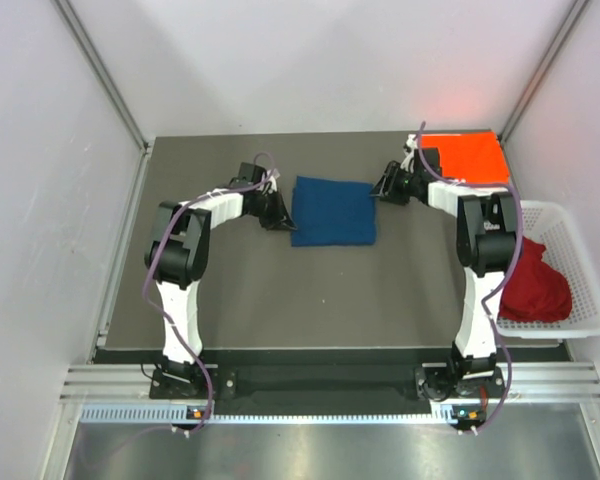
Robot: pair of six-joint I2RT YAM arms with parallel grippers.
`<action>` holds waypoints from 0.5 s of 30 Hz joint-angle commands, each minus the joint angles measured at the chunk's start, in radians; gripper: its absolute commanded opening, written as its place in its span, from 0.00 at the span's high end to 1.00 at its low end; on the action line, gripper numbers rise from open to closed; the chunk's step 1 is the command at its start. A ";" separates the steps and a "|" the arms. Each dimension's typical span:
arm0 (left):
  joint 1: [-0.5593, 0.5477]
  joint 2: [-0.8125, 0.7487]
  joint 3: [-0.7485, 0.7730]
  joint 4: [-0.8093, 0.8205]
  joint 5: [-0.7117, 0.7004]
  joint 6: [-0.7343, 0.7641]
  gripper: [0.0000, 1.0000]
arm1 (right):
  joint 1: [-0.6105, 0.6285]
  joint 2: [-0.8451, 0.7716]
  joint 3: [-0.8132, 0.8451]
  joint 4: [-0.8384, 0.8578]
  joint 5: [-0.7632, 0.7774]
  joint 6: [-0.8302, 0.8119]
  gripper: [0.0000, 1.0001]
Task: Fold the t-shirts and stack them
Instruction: Fold the tshirt
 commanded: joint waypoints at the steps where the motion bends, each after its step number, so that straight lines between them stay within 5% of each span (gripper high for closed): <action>1: 0.002 -0.045 -0.066 -0.115 -0.071 0.026 0.95 | -0.010 -0.100 -0.025 0.036 -0.057 -0.019 0.51; 5: 0.020 -0.091 -0.083 -0.151 -0.140 0.021 0.76 | -0.001 -0.189 -0.122 -0.013 -0.057 -0.017 0.56; 11: 0.026 -0.181 -0.037 -0.221 -0.130 -0.006 0.68 | 0.042 -0.361 -0.316 0.009 -0.074 -0.031 0.63; 15: 0.016 -0.232 -0.023 -0.168 -0.025 -0.034 0.65 | 0.058 -0.366 -0.344 0.013 -0.109 -0.052 0.52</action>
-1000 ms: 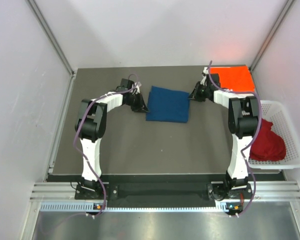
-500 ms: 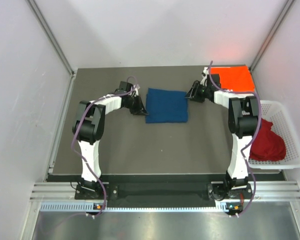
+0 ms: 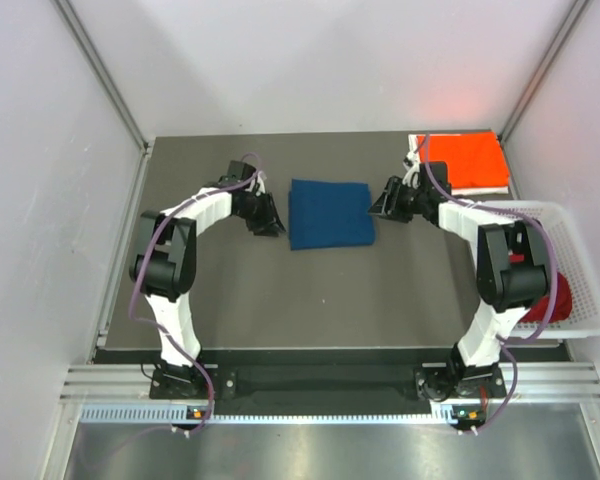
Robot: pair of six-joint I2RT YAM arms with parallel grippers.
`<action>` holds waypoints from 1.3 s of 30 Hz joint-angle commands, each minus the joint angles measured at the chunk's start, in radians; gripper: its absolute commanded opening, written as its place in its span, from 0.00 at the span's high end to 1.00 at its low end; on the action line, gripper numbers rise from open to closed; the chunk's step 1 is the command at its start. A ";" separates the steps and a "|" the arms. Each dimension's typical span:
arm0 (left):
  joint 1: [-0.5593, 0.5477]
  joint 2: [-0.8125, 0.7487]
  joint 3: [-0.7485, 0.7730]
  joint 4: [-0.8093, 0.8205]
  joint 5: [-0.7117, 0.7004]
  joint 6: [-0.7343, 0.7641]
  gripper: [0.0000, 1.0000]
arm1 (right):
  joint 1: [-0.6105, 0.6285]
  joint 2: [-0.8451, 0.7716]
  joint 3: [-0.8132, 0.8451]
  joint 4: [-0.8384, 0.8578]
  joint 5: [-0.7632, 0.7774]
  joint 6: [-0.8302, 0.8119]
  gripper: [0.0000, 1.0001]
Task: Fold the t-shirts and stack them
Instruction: Fold the tshirt
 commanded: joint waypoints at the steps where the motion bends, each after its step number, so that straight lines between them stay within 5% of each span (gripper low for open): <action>1: -0.012 -0.086 0.040 0.034 0.098 -0.027 0.65 | 0.018 -0.008 0.022 0.010 -0.035 -0.047 0.42; 4: -0.042 -0.067 0.069 0.092 0.143 -0.053 0.65 | 0.015 0.053 0.126 -0.033 -0.001 -0.079 0.31; 16: -0.070 0.134 0.130 0.150 0.124 -0.114 0.66 | 0.015 0.360 0.471 -0.127 0.028 -0.219 0.36; 39: 0.013 0.236 0.224 0.072 0.020 -0.068 0.67 | 0.038 0.492 0.584 -0.266 -0.072 -0.334 0.30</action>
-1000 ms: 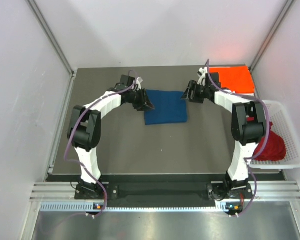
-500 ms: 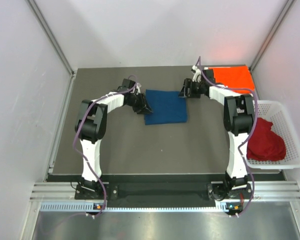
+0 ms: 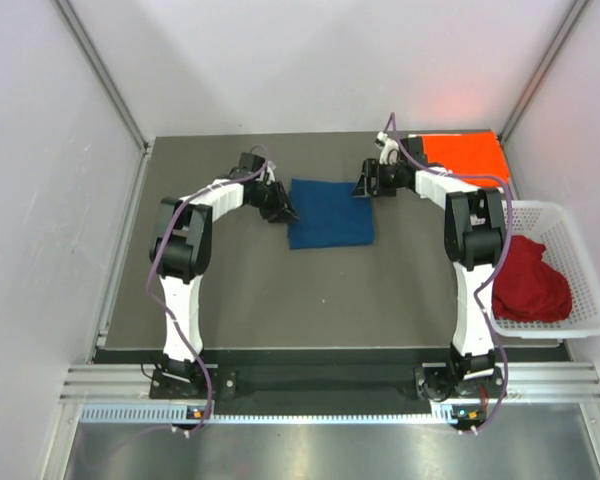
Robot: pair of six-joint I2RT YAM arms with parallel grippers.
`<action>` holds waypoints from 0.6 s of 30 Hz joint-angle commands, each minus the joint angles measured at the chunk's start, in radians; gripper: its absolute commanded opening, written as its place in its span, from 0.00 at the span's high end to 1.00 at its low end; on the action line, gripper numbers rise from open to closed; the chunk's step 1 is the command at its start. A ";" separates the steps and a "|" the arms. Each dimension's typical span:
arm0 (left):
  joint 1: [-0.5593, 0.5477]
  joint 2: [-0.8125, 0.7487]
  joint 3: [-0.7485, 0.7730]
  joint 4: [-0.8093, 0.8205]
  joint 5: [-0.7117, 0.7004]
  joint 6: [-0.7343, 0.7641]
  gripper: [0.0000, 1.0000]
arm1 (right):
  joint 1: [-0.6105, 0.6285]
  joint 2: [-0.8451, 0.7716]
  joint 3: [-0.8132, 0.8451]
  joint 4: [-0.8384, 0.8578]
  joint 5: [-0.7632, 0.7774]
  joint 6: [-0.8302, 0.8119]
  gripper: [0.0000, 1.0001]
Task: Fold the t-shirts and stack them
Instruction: Fold the tshirt
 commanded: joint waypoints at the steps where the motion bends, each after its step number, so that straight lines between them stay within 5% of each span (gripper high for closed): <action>1: 0.024 0.051 0.056 -0.054 -0.067 0.048 0.67 | 0.013 0.032 0.017 -0.067 0.032 -0.021 0.29; 7: 0.044 0.097 0.133 -0.088 -0.073 0.072 0.67 | -0.005 -0.020 -0.052 0.076 0.130 0.105 0.26; 18: 0.066 0.212 0.251 -0.134 -0.069 0.074 0.67 | -0.007 0.059 -0.009 0.013 0.043 0.111 0.21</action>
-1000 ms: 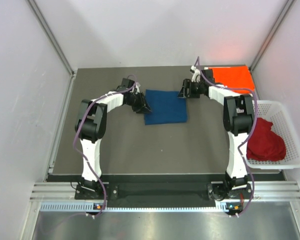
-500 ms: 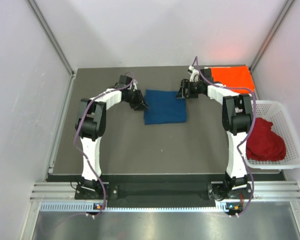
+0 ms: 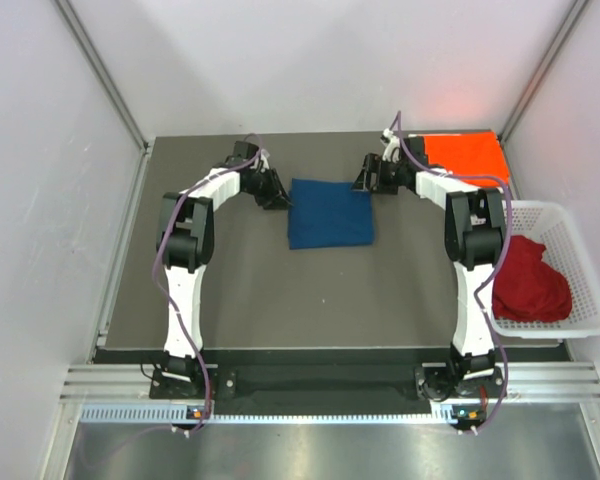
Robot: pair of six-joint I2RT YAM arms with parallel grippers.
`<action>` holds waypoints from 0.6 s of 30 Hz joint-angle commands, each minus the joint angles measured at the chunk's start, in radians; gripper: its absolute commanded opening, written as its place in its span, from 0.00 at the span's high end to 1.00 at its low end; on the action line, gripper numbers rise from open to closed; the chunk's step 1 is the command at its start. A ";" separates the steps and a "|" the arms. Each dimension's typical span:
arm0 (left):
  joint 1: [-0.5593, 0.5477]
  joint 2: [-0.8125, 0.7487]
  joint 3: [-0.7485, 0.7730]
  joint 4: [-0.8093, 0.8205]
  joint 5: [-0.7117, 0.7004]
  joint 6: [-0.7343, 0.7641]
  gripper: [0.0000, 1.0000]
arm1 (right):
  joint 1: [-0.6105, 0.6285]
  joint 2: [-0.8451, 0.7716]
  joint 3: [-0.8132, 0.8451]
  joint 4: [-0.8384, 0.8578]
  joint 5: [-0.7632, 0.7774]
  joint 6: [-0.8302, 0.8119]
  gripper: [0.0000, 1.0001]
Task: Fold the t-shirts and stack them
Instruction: Fold the tshirt
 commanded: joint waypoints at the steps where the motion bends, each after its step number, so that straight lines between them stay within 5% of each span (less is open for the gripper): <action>1: 0.008 0.070 0.026 -0.057 -0.067 0.032 0.67 | -0.001 0.070 0.030 -0.108 -0.025 -0.019 0.22; 18: 0.009 0.061 0.041 -0.070 -0.056 0.034 0.68 | -0.045 0.035 -0.097 -0.119 -0.166 -0.007 0.31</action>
